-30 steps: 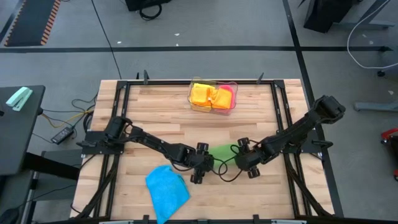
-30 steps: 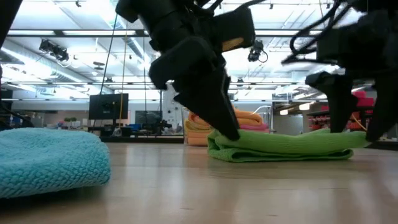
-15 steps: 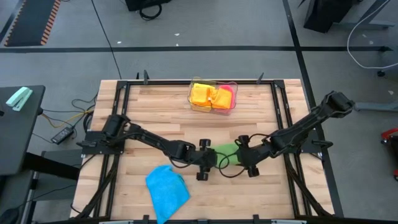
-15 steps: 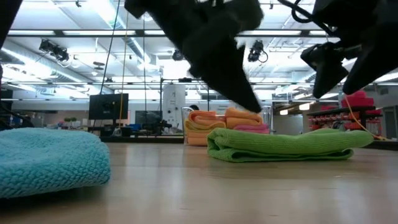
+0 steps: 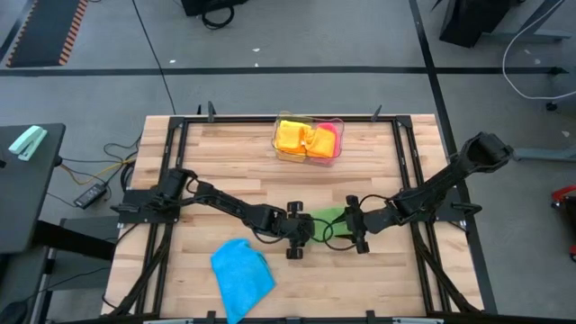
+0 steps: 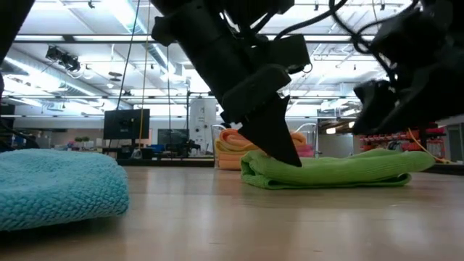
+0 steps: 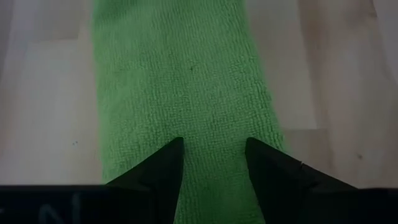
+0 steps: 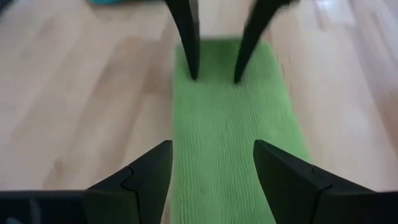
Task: Fold microfiber towels
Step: Fold the green microfiber cloth
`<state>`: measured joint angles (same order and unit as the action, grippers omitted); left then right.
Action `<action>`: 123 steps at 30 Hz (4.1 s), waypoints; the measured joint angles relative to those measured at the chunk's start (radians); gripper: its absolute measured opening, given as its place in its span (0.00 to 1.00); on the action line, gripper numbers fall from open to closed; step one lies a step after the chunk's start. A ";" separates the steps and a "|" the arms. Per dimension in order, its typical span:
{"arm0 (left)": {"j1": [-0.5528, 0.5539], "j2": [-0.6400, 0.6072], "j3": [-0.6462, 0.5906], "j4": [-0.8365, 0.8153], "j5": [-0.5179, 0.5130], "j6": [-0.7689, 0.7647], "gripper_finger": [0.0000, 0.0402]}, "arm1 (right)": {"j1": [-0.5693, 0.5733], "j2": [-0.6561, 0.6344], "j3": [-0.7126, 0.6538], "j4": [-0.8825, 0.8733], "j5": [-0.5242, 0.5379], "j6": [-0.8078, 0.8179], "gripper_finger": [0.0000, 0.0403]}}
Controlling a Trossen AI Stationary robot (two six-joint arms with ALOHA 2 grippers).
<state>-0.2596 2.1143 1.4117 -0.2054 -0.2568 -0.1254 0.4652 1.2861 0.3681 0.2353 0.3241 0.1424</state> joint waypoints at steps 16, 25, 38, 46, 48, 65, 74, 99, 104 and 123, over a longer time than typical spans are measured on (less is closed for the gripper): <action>-0.034 -0.044 0.002 -0.030 -0.082 0.292 0.43 | -0.010 0.021 -0.049 -0.008 -0.013 0.113 0.58; -0.048 -0.048 0.001 -0.173 -0.275 0.538 0.43 | -0.019 0.021 -0.049 -0.124 -0.019 0.108 0.58; -0.022 -0.063 0.023 -0.220 -0.278 0.448 0.43 | -0.018 -0.033 0.012 -0.236 -0.019 0.096 0.58; -0.023 -0.097 0.042 -0.198 -0.282 0.405 0.43 | -0.012 -0.095 0.023 -0.271 -0.019 0.098 0.58; 0.010 -0.087 0.037 -0.166 -0.290 0.365 0.43 | 0.006 -0.098 0.024 -0.263 -0.021 0.109 0.58; 0.133 0.011 0.034 -0.219 -0.026 0.200 0.43 | 0.186 -0.045 0.024 -0.160 -0.021 0.222 0.58; -0.006 0.015 0.034 -0.066 0.017 0.197 0.43 | 0.238 -0.047 0.024 -0.167 -0.033 0.278 0.58; -0.191 0.068 0.063 0.277 -0.192 0.347 0.48 | 0.386 0.021 0.024 -0.046 0.155 0.243 0.58; -0.201 0.089 0.062 0.401 -0.192 0.372 0.54 | 0.388 0.021 0.024 -0.052 0.184 0.204 0.58; -0.277 0.125 0.113 0.453 -0.264 0.240 0.54 | 0.389 0.021 0.024 -0.053 0.166 0.256 0.58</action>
<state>-0.5370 2.2394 1.5242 0.2476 -0.5208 0.1149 0.8539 1.3067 0.3920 0.1821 0.4899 0.3983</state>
